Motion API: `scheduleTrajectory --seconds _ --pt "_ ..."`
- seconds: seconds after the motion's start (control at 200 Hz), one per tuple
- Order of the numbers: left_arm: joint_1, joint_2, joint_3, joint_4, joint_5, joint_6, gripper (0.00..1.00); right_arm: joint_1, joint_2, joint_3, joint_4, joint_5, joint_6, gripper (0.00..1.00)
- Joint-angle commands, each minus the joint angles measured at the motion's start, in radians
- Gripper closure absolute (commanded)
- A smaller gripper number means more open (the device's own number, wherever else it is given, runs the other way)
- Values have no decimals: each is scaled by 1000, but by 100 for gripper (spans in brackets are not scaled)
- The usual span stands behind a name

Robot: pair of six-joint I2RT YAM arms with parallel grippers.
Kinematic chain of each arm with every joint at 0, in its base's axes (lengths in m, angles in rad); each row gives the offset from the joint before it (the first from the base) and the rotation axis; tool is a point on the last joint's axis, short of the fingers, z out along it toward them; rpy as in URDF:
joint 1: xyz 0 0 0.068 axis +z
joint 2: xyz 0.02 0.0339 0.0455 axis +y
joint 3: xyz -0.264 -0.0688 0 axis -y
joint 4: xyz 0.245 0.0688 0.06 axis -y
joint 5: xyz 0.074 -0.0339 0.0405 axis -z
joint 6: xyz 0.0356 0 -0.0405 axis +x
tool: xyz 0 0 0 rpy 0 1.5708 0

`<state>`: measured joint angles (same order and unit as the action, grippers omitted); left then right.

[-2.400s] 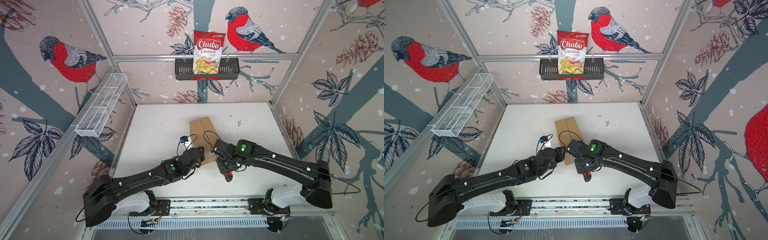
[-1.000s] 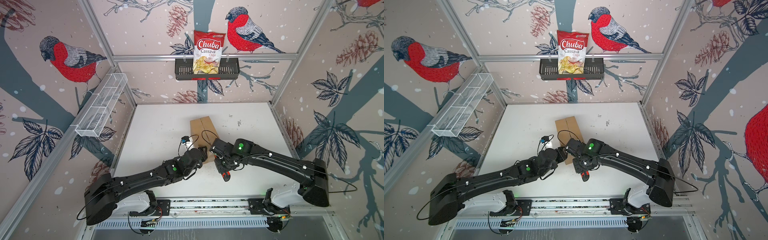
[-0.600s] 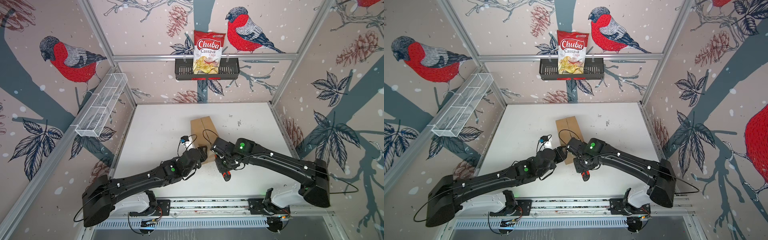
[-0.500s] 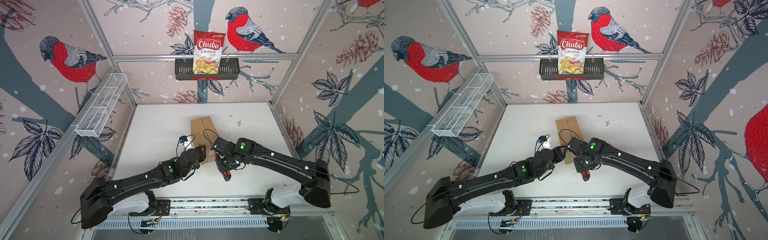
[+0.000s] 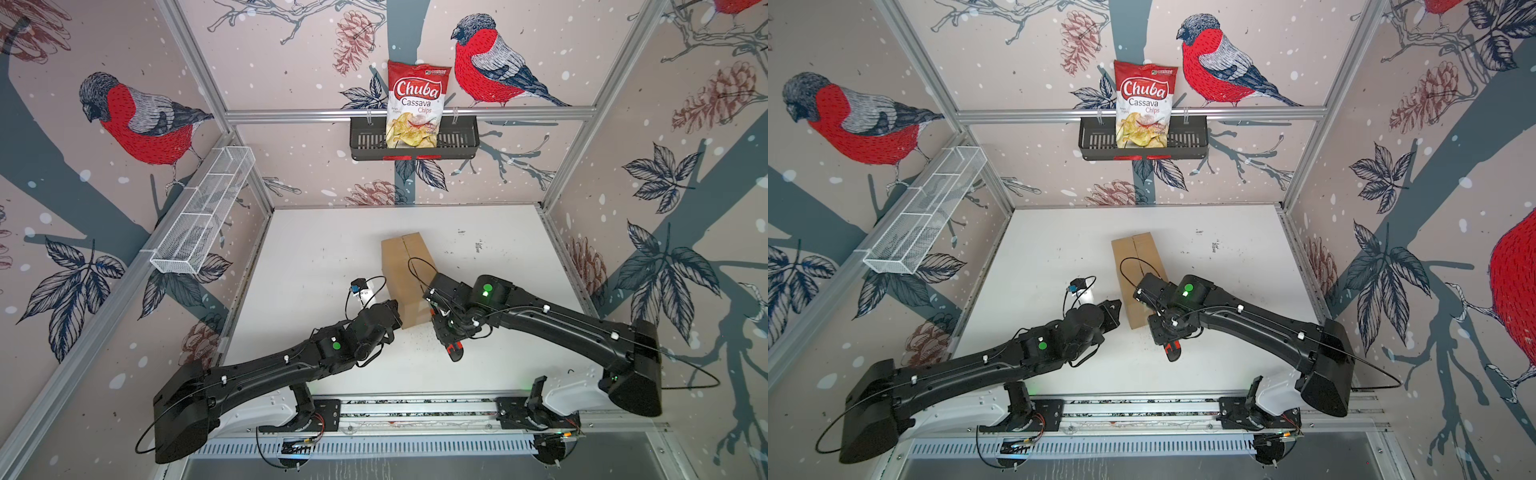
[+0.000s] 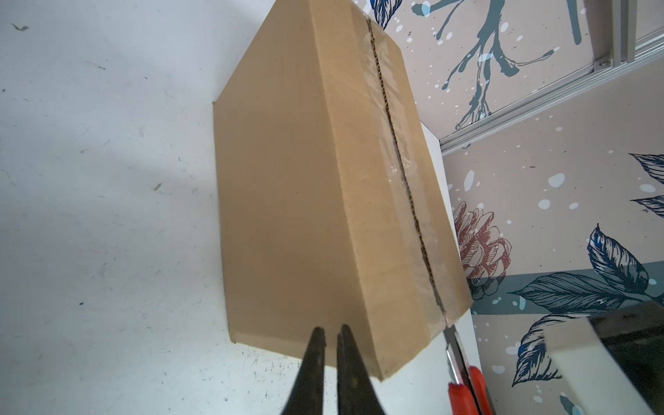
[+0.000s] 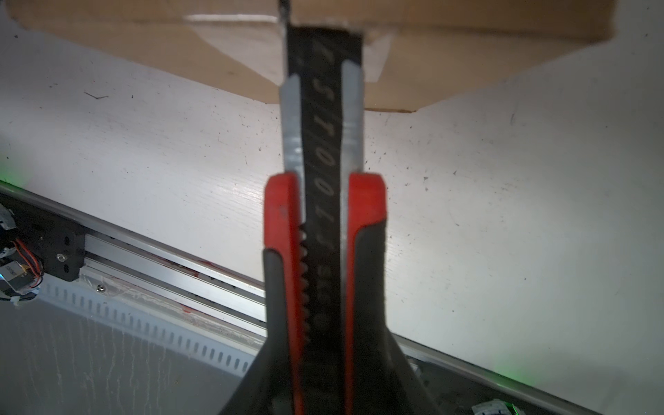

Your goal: Unpack the express box

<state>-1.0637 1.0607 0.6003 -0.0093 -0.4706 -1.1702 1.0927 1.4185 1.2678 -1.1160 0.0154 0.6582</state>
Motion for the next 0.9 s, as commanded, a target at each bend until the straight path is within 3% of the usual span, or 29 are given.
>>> scheduleTrajectory --seconds 0.0,0.896 --pt "-1 10 3 51 5 19 89 -1 -6 -1 -20 -15 13 95" --pt "-25 86 9 157 20 44 90 -15 4 -4 3 -77 -4 94"
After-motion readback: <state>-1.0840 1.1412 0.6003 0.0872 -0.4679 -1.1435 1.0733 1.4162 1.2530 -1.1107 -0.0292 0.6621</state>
